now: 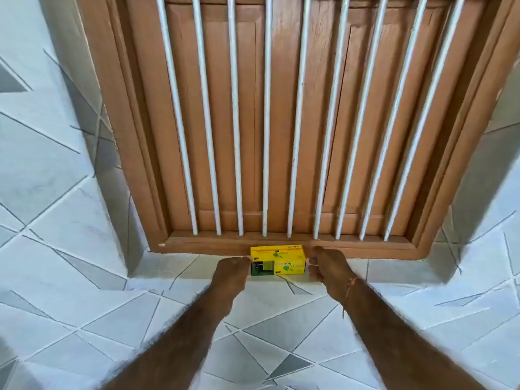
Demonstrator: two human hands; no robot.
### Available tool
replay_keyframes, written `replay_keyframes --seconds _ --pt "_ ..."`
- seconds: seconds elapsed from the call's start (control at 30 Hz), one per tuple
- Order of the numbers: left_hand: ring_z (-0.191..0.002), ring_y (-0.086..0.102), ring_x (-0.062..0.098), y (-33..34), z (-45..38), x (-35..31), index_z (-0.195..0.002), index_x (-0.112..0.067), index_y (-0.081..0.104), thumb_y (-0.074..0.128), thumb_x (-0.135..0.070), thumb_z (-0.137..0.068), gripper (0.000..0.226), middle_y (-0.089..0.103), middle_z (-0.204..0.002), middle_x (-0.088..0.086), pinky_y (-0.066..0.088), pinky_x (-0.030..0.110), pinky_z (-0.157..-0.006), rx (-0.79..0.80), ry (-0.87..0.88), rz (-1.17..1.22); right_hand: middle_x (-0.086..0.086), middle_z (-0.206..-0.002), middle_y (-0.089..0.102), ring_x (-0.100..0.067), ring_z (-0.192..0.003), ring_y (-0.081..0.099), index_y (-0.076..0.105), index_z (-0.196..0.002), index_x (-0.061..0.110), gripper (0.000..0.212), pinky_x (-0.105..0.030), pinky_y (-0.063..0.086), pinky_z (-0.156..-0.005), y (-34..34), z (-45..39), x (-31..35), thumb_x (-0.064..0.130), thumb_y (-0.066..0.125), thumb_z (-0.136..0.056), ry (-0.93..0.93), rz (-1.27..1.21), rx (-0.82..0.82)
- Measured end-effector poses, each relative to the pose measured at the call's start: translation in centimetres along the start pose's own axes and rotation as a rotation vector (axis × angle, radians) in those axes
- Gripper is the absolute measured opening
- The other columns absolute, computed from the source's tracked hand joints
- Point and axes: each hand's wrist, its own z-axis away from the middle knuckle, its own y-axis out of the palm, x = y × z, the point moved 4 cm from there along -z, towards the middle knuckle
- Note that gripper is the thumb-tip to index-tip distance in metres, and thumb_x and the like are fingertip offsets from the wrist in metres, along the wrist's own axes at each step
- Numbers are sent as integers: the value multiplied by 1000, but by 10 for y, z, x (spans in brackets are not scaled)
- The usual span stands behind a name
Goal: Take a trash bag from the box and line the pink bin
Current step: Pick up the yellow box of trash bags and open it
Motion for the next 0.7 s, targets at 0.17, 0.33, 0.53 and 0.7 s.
replay_keyframes --seconds 0.17,0.33,0.53,0.7 --pt "-73 51 19 20 -30 1 -78 -18 62 53 -28 -94 21 59 -78 2 38 32 -73 -36 22 -179 10 -39 51 -13 -50 38 59 -70 18 31 -26 26 -48 9 -24 -1 25 47 -97 70 208 78" --pt "-77 57 10 15 -22 -9 -96 -19 60 61 -26 -91 8 62 -84 -10 40 23 -64 -203 264 -100 1 -75 67 -16 -67 52 67 -82 18 26 -29 35 -59 15 -9 -1 25 48 -98 50 41 125" --pt "-89 70 21 -16 -20 -24 -101 -23 62 75 -33 -80 26 72 -96 1 59 46 -80 -32 366 176 -3 -88 74 -23 -86 62 68 -93 14 11 -32 49 -76 34 25 -1 9 58 -92 -103 -276 149" --pt "-93 69 17 -42 -13 -20 -117 -20 59 68 -18 -85 34 69 -108 2 60 35 -74 172 299 290 -8 -98 71 -22 -86 57 68 -114 10 26 -31 39 -72 50 60 -4 12 61 -89 -180 -286 109"
